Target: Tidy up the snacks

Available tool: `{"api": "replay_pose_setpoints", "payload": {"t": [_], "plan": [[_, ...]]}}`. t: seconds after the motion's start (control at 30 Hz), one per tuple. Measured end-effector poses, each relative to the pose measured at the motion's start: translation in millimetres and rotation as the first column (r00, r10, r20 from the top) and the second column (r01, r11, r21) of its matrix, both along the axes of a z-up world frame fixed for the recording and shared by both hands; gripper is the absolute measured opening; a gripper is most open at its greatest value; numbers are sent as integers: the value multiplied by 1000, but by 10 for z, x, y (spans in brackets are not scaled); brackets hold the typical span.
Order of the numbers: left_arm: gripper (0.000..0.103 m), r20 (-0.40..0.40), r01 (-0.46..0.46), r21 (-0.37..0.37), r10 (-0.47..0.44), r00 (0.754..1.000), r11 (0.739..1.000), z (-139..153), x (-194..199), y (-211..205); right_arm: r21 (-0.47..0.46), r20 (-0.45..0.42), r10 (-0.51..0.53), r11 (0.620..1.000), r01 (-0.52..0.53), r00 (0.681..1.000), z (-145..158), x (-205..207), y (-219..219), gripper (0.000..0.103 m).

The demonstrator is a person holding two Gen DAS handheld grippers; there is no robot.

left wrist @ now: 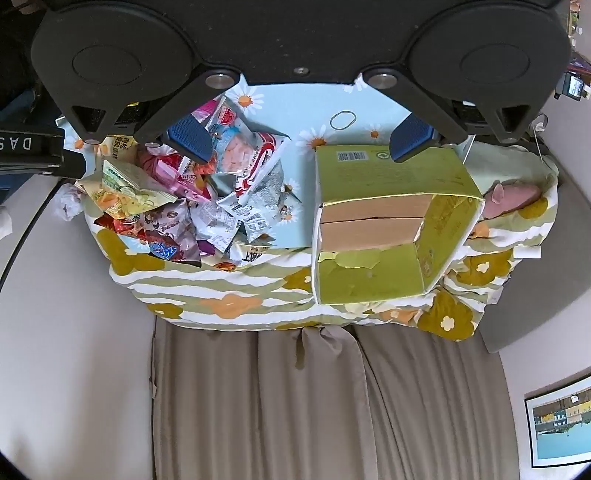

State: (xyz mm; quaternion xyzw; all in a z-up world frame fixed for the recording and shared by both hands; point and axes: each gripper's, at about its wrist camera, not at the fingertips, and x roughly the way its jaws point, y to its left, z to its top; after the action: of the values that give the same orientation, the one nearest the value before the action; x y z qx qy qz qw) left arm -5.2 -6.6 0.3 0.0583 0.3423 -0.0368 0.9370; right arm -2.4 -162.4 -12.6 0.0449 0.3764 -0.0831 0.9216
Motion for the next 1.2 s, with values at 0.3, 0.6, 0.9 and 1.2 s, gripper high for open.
{"api": "replay_pose_setpoints", "payload": {"t": [0.3,0.6,0.9,1.2], "plan": [[103,4,12,7,-12,1000,1000,5,5,-46,4,4,2,1000,-2,1000,34,8,-41,103],[103,5,16,5,-16,1000,1000,16,2,-61,3,5,6,1000,-6,1000,54,32,-45,103],[103,1,22,-1,-22,1000,1000,27,-2,-73,3,5,7,1000,-7,1000,58,40,-31,103],[103,-7,26,-7,-26,1000,1000,15,-10,-67,3,4,7,1000,-7,1000,53,48,-37,103]]}}
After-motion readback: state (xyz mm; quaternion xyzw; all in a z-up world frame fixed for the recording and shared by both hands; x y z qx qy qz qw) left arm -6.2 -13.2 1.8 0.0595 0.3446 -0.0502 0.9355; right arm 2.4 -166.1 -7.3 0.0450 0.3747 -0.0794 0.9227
